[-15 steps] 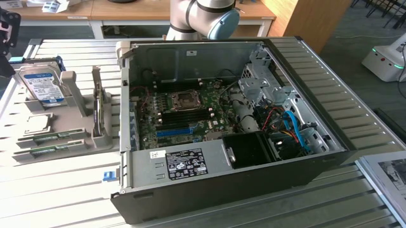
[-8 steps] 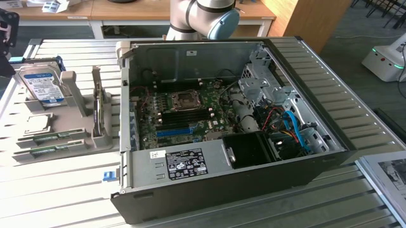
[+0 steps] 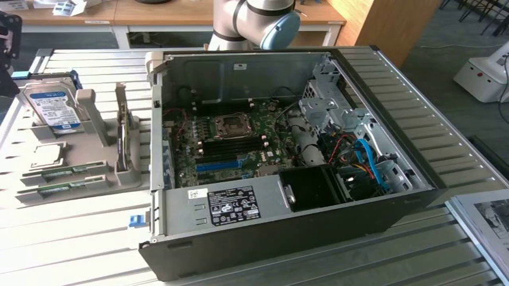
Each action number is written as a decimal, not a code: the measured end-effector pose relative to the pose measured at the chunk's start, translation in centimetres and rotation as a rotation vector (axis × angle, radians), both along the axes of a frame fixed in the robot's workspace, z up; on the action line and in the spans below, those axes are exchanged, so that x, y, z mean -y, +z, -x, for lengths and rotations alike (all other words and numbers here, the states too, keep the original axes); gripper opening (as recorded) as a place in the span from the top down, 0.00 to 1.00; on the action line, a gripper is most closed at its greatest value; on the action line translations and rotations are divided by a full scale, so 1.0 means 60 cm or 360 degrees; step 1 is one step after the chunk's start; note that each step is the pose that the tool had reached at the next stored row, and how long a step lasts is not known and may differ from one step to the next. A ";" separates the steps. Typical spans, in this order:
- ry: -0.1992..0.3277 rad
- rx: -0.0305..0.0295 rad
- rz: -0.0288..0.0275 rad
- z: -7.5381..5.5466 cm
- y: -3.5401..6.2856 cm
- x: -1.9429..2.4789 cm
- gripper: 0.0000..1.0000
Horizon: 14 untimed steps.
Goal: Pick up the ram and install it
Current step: 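Pick up the ram and move it above insertion slot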
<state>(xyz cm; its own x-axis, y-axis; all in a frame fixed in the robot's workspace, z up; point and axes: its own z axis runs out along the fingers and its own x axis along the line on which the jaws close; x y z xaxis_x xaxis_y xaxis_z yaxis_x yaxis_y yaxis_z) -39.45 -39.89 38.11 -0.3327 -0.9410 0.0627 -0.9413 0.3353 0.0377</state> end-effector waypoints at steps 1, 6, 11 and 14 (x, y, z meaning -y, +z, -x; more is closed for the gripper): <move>0.0011 -0.00001 0.00001 0.000 0.000 0.0000 0.90; 0.0065 0.00000 0.00000 0.000 0.000 0.0000 0.90; 0.0120 0.00000 0.00000 0.000 0.000 0.0000 0.90; 0.0153 0.00000 0.00000 0.000 0.000 0.0000 0.90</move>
<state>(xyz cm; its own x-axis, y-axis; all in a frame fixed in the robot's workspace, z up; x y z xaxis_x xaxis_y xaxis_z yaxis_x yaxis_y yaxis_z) -39.45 -39.88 38.11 -0.2408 -0.9685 0.0627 -0.9692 0.2434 0.0377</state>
